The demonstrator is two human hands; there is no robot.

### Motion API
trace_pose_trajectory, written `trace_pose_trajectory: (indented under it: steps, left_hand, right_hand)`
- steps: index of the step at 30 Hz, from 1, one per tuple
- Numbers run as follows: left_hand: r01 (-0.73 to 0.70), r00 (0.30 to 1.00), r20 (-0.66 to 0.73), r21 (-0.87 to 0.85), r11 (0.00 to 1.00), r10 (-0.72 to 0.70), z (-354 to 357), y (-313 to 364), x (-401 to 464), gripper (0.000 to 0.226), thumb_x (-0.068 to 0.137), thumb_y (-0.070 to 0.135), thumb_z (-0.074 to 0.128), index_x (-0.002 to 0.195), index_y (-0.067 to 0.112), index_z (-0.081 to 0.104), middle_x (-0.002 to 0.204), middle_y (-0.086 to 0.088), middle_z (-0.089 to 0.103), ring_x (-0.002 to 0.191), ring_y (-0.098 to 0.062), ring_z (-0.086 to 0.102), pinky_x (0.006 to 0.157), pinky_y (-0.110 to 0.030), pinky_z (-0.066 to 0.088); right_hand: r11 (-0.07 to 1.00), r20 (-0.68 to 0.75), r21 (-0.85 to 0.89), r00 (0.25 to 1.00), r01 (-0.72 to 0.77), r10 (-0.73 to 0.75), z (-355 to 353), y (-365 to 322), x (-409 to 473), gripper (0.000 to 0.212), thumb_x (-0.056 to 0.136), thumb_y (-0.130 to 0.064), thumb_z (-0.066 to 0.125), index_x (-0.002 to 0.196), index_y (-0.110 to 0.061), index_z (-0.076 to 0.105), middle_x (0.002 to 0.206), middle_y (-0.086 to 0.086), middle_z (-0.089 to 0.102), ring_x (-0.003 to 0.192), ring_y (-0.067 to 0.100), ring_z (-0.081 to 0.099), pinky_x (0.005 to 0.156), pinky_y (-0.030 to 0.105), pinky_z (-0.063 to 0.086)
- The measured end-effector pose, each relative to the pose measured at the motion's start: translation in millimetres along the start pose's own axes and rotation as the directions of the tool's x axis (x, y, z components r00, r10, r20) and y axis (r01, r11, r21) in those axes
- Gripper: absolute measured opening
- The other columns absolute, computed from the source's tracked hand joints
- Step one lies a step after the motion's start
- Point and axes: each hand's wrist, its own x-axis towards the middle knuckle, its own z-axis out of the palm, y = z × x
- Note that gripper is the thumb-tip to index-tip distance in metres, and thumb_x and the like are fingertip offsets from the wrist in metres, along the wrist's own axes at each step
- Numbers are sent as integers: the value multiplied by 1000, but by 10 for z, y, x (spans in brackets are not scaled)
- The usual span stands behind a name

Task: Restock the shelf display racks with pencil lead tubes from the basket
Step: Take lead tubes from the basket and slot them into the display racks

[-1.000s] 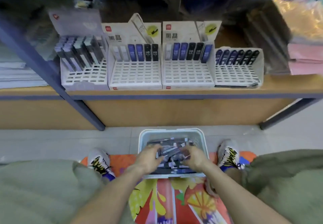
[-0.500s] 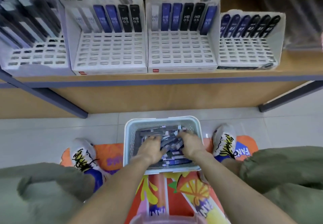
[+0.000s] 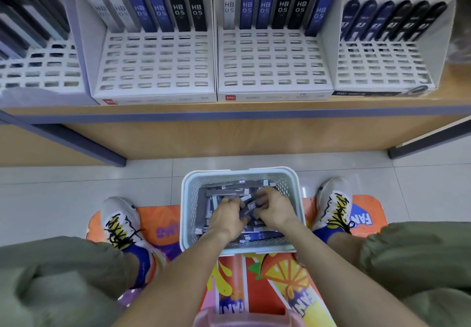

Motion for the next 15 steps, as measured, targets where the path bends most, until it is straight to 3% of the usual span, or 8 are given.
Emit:
trace_pose_trajectory:
  steps: [4, 7, 12, 15]
  left_hand:
    - [-42, 987, -157, -7, 999, 40, -19, -54, -33, 37, 92, 43, 67, 123, 23, 64, 123, 0, 50, 114, -19, 56, 95, -35, 51]
    - [-69, 960, -267, 82, 994, 89, -41, -156, -14, 42, 95, 32, 64, 135, 21, 54, 134, -2, 46, 128, -22, 43, 106, -34, 45]
    - [-54, 973, -212, 164, 985, 89, -54, -237, 63, 64, 99, 29, 59, 155, 15, 32, 148, -6, 42, 138, -25, 34, 116, -36, 36]
    - [-42, 976, -199, 217, 975, 86, -57, -232, 85, 64, 99, 34, 58, 156, 17, 32, 144, -6, 43, 133, -26, 36, 113, -37, 38]
  right_hand:
    - [997, -169, 45, 984, -57, 64, -18, -56, 67, 35, 92, -10, 65, 126, -8, 60, 115, 11, 71, 108, 31, 67, 91, 35, 53]
    - [989, -168, 104, 978, -110, 126, -7, -102, 151, 29, 92, -17, 70, 117, -6, 61, 112, 14, 72, 103, 34, 68, 85, 35, 55]
    - [906, -98, 358, 955, -228, 279, 68, -177, 260, 35, 89, -19, 75, 115, -3, 57, 102, 13, 70, 90, 33, 70, 78, 38, 58]
    - [862, -85, 454, 953, -224, 292, 112, -205, 262, 36, 90, -17, 75, 118, -3, 55, 103, 11, 67, 85, 32, 69, 69, 36, 58]
